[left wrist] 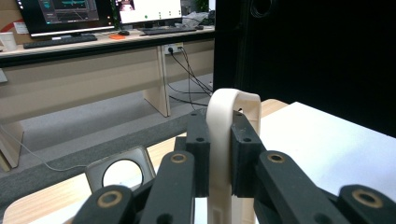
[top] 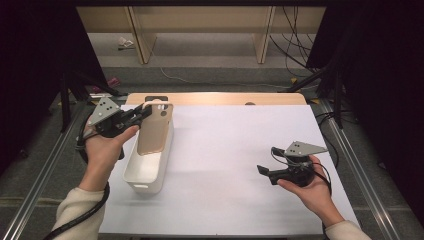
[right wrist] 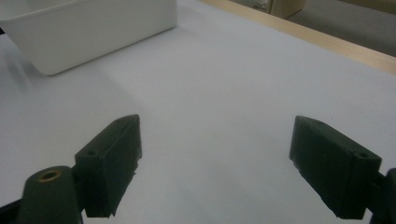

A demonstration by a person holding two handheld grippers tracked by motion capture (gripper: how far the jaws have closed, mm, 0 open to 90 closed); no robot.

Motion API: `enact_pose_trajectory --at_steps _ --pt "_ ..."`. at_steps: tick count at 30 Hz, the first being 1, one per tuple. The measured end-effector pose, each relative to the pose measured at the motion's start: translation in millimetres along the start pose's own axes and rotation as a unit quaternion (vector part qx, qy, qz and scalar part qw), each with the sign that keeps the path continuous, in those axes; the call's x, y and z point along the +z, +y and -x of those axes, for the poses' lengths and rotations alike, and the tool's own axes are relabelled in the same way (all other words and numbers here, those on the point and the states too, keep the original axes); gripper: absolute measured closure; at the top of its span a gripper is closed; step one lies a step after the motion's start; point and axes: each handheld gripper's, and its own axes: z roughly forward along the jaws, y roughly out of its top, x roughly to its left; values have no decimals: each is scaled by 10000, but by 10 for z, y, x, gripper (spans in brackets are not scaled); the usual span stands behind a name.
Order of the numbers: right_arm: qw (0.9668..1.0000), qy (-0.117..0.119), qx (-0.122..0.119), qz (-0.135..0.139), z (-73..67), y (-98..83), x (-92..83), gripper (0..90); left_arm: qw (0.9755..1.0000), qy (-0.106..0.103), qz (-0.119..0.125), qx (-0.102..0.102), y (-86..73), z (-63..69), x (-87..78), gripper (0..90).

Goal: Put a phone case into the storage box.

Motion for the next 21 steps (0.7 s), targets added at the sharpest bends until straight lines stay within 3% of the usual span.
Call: enact_pose_trajectory --at_steps 9,21 --pt "10000 9 4 -5 -1 -1 5 179 10000 -63 25 4 -49 -52 23 805" --pt "10000 -2 28 -30 2 -8 20 178 9997 -74 246 19 -32 -208 25 805"
